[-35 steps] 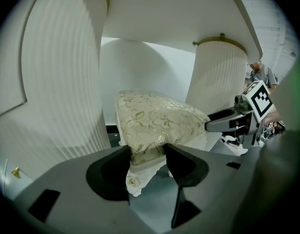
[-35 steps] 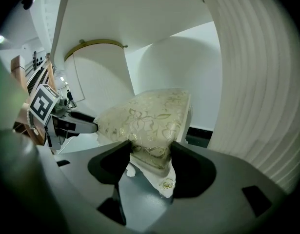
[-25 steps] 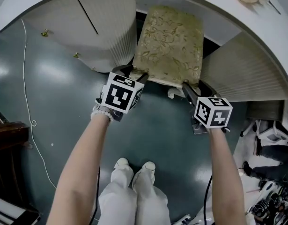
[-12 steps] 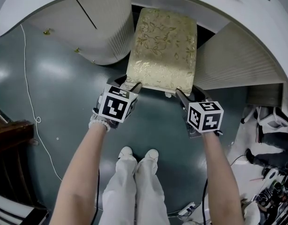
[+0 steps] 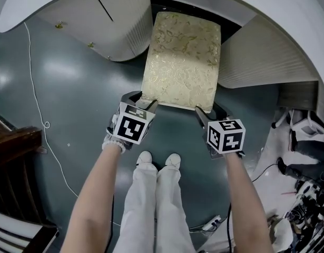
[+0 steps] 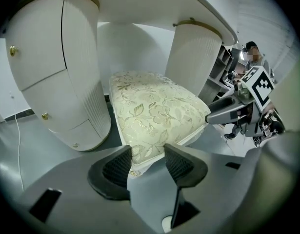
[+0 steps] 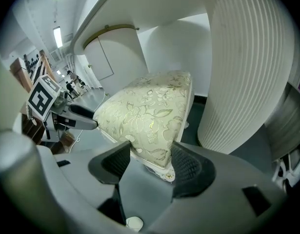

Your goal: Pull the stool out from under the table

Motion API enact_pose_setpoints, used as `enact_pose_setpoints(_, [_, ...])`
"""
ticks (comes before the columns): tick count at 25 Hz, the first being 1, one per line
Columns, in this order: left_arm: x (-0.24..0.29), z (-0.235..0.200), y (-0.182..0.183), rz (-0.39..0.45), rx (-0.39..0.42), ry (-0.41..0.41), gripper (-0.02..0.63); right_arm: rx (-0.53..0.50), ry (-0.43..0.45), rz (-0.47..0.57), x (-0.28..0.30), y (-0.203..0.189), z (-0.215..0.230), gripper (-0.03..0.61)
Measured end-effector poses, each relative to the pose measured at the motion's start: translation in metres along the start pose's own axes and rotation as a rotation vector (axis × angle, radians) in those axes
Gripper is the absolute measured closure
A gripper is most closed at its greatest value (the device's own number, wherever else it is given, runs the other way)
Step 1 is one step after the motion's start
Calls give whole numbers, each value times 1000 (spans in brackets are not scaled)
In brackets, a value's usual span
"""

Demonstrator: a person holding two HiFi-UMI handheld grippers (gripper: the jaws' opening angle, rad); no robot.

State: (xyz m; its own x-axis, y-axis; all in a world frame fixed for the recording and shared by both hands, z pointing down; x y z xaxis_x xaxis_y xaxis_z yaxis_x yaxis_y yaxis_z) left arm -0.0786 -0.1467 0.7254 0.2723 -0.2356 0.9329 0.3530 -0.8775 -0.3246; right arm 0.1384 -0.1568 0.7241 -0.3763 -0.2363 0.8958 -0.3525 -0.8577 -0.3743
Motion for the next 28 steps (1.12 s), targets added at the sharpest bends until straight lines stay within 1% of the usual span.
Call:
enact_pose_setpoints(5, [-7, 8, -16, -25, 18, 4, 383, 8, 7, -30, -7, -19, -11, 313])
enact_pose_setpoints(13, [-18, 30, -60, -55, 10, -11, 388, 9, 3, -75, -19, -60, -33, 314])
enact_pose_setpoints(16, [-24, 39, -77, -73, 12, -20, 390, 18, 3, -91, -24, -77, -42, 314])
enact_pose_setpoints(21, [-33, 50, -104, -112, 39, -17, 391, 24, 5, -120, -32, -104, -58, 314])
enact_pose_setpoints(28, [-44, 66, -144, -157, 27, -41, 397, 23, 3, -159, -41, -137, -80, 316])
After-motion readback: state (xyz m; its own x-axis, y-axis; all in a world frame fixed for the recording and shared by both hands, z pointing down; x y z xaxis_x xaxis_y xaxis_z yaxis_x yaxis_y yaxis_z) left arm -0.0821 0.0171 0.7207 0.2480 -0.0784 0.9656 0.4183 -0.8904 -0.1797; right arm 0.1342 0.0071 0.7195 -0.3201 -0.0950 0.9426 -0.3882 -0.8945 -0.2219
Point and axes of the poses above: the fingertips, and each gripper's own axes: x forward along the fingers, z to its right, y out of its top, the point moved 4 cm from there along -x, backward along the fingers, and after that the axes turned 12 degrees about -z, right-handed, at the moved point
